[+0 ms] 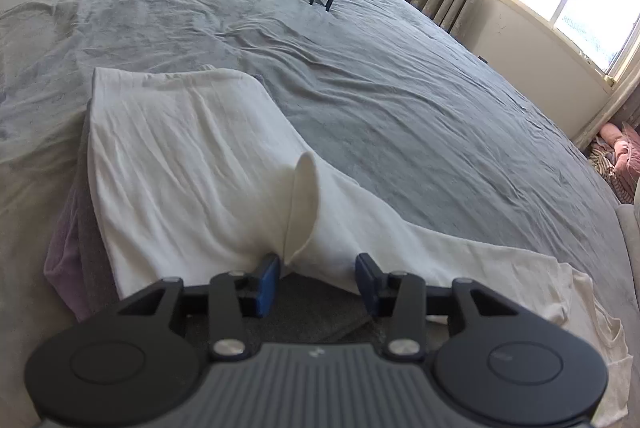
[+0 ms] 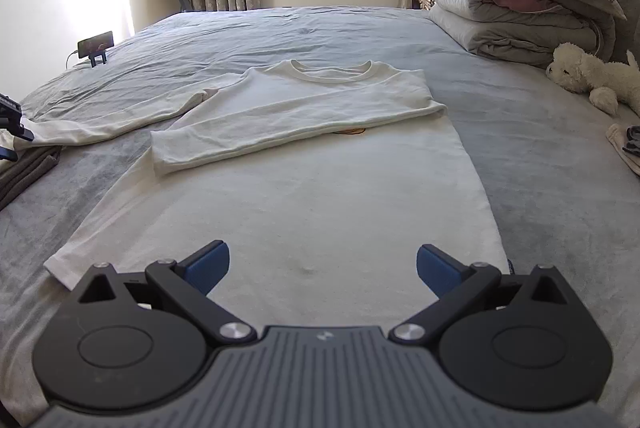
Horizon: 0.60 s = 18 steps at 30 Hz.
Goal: Fold clothes
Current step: 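Grasp the outstretched white sleeve cuff with the left gripper, then lift and carry the sleeve across the shirt body with the left gripper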
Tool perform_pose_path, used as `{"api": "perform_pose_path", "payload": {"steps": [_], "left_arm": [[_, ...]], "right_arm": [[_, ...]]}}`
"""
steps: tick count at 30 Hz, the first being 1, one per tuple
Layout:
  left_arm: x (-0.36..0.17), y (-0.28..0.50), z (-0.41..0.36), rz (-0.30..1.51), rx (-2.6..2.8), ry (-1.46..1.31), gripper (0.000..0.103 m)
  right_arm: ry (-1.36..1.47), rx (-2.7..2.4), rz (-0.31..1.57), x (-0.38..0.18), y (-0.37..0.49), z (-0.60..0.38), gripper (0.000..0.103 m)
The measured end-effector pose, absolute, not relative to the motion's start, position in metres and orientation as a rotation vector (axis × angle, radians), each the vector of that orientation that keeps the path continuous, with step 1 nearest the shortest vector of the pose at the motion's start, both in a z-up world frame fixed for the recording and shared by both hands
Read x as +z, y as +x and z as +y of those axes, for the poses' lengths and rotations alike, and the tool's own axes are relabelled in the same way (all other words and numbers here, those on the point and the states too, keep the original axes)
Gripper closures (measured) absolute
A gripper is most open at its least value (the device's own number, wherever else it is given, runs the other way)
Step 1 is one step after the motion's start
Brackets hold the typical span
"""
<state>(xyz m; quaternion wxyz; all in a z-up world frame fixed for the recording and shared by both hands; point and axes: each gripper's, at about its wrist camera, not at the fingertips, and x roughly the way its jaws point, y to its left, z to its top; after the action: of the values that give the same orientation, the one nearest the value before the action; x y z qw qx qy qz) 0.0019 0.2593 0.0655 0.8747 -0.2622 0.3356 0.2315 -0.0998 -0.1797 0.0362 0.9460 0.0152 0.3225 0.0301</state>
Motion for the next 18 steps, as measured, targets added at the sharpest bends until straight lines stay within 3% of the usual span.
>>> {"api": "perform_pose_path", "payload": {"steps": [3, 10, 18], "left_arm": [[0.068, -0.003, 0.264, 0.689, 0.489, -0.585, 0.089], [0.079, -0.014, 0.261, 0.626, 0.48, -0.639, 0.089], [0.112, -0.029, 0.216, 0.424, 0.308, -0.536, 0.09]], "right_arm": [[0.042, 0.062, 0.655, 0.038, -0.097, -0.179, 0.001], [0.045, 0.088, 0.66, 0.039, -0.093, -0.173, 0.001], [0.083, 0.093, 0.654, 0.043, -0.09, -0.175, 0.001]]}}
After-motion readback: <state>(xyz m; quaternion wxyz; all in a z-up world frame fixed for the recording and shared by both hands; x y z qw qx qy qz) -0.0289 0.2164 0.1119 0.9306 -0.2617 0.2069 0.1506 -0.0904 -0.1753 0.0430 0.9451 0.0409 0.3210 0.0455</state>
